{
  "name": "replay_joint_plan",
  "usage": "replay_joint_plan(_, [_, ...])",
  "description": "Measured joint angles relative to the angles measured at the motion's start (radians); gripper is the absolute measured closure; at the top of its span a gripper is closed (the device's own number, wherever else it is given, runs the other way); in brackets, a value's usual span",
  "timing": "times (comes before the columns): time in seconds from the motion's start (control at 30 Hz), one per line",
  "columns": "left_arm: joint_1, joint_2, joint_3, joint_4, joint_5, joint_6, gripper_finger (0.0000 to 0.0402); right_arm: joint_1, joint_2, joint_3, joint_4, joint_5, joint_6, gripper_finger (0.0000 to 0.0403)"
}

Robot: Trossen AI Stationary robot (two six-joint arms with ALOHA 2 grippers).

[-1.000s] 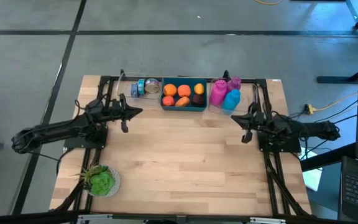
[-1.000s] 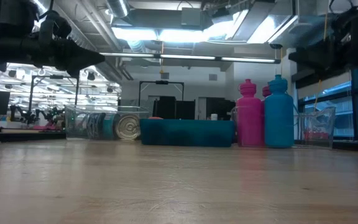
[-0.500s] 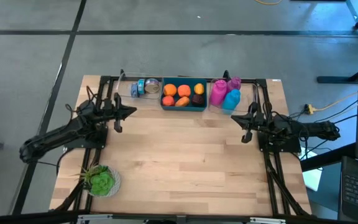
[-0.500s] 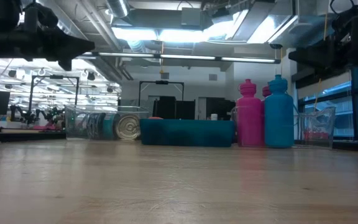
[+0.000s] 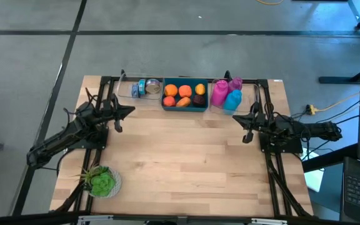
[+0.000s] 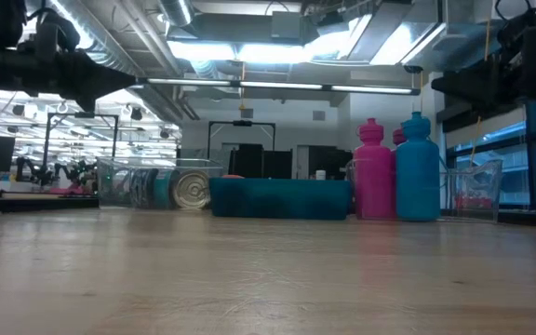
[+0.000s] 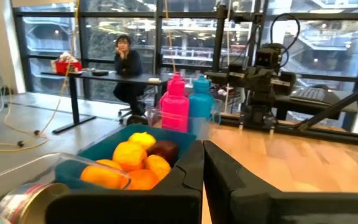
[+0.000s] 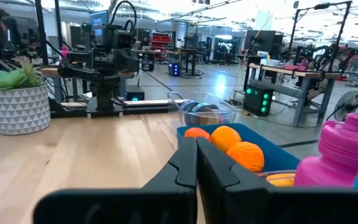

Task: Pick & Place Food Item
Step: Return to Home Position

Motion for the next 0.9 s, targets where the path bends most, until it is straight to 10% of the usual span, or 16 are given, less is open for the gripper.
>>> replay_joint_plan(0.9, [0.010,-0.001,0.000,-0.031,-0.104,0.045,0.0393,0.000,0.000,0.001,0.002,0.052,-0.077,0.0399])
